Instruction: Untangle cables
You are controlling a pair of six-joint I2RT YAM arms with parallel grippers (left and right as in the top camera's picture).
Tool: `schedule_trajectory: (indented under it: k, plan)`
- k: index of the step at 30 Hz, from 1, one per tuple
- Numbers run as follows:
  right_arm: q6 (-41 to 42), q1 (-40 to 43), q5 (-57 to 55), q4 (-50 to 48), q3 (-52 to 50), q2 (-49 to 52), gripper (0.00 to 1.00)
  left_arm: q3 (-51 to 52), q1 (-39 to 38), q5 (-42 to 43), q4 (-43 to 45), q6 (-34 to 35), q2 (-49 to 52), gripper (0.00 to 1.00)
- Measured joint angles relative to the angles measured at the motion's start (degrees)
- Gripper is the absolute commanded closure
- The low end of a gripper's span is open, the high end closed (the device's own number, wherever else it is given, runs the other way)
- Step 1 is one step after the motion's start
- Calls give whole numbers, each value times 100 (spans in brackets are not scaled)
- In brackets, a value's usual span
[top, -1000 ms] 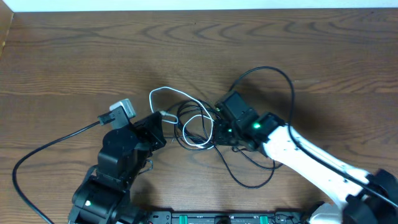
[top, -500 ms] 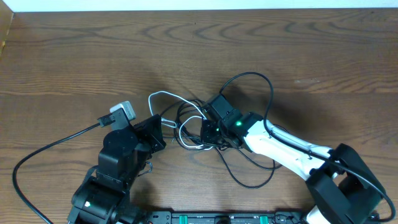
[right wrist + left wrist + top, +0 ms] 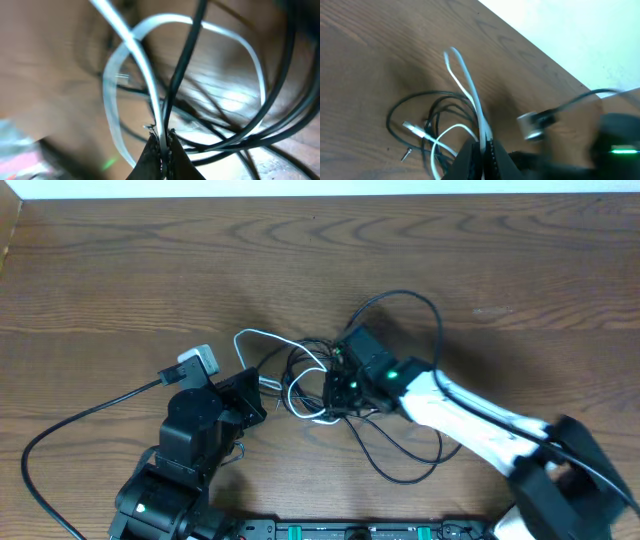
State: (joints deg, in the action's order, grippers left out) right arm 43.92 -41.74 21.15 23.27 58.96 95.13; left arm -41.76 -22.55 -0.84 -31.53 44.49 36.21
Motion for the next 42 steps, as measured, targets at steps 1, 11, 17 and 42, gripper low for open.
schedule_trajectory:
  k: [1,11,17,42]
  plan:
    - [-157,96,111,-46,0,-297,99,0,0,-4,-7,0,0,92]
    - [-1239,330,428,44,0,-2802,98,0,0,-61,-17,0,0,92]
    - [-1471,330,-44,706,2,-3357,91,-2,0,-61,-48,0,0,92]
    - [-848,28,-960,1733,2,-2828,74,-2,0,-280,-96,55,0,92]
